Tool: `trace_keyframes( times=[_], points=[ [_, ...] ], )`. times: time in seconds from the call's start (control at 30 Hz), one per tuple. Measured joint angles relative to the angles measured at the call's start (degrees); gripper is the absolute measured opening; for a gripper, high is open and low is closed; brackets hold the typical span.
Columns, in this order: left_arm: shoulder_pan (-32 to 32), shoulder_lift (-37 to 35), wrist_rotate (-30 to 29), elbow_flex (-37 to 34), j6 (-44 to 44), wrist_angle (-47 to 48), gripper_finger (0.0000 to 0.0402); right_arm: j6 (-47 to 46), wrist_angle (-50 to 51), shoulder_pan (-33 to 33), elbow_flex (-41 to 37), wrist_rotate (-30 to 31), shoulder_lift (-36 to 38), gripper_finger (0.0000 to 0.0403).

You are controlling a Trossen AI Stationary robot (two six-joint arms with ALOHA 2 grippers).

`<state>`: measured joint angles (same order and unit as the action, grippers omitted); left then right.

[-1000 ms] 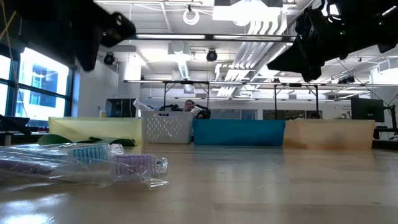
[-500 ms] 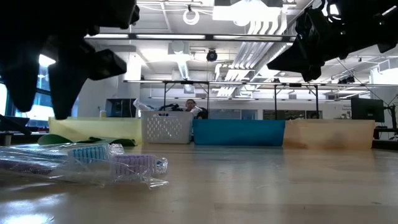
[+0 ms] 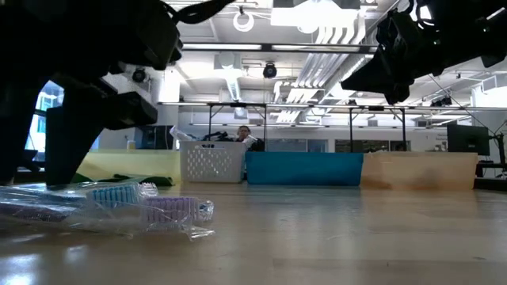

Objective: Pick & Place Toothbrushes
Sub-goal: Put the blue toothbrush into the blue bin

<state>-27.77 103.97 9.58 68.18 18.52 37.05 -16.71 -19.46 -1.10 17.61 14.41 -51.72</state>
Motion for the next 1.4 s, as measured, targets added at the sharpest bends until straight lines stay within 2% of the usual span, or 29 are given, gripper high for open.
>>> trace_keyframes(
  times=[0.5, 0.9, 1.13, 1.4],
  points=[
    [0.0, 2.7, 1.5, 0.0, 1.3, -0.5, 0.0138, 0.0, 0.9, 0.0, 0.0, 0.0, 0.0, 0.0005],
    [0.0, 2.7, 0.2, 0.0, 1.3, 2.5, 0.0013, 0.4, 0.9, 0.0, 0.0, 0.0, 0.0, 0.0005],
    [0.0, 2.3, -0.5, 0.0, 0.9, 2.6, 0.0027, 0.5, 0.9, 0.0, 0.0, 0.0, 0.0, 0.0005],
    [0.0, -0.8, -7.2, 0.0, 0.8, 8.1, 0.001, 0.5, 0.9, 0.0, 0.0, 0.0, 0.0, 0.0005]
  ],
)
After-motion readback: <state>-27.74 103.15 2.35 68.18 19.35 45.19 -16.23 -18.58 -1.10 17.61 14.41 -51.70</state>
